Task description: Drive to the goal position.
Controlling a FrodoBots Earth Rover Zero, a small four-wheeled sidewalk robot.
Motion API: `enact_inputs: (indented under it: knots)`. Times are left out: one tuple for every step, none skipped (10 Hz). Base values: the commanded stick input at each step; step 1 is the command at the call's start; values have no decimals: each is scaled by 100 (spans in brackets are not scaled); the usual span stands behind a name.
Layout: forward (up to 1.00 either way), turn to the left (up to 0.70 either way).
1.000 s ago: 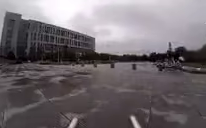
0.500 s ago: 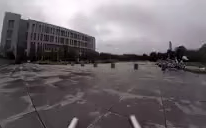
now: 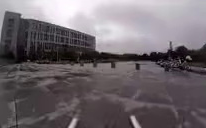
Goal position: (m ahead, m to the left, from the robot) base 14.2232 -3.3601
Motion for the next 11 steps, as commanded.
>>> enact_inputs:
  knots:
    - [70,0]
    - [70,0]
    - [70,0]
    - [70,0]
    - [70,0]
    - [70,0]
    - [70,0]
    - [70,0]
    - [70,0]
    - [70,0]
    - [70,0]
